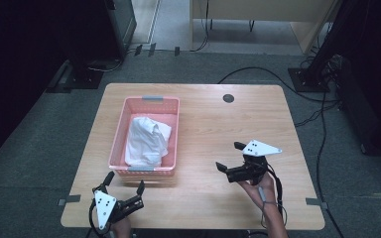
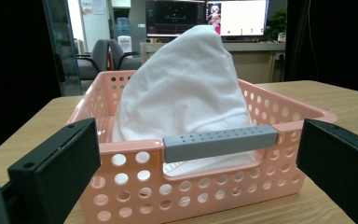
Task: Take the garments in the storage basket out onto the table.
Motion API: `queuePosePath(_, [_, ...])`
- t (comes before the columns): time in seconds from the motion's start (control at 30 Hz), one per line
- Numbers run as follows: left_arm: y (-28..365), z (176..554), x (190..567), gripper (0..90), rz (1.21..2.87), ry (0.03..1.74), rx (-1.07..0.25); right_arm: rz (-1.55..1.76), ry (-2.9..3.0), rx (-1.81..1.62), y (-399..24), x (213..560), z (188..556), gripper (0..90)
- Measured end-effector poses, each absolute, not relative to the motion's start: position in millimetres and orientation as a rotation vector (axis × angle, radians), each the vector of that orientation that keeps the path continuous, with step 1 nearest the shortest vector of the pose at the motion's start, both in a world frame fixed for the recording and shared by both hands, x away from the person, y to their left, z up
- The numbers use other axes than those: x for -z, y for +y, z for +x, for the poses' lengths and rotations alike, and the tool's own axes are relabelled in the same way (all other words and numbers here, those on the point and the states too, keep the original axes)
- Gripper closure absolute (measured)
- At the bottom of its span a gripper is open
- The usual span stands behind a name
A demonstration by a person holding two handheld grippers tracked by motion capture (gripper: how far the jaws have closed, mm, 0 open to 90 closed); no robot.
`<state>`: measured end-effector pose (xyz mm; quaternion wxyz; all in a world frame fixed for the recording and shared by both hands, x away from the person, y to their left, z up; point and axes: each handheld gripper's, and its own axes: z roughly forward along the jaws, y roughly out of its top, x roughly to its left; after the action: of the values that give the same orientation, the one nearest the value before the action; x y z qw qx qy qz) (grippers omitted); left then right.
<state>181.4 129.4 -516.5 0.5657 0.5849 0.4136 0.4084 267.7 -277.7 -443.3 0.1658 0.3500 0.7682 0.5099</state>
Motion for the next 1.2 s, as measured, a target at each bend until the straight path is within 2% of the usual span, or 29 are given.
queuePosePath(1.2, [129, 182, 516, 0.0, 1.383, 0.968, -0.957, 0.945, 2.245, -1.507, -217, 446, 291, 1.7])
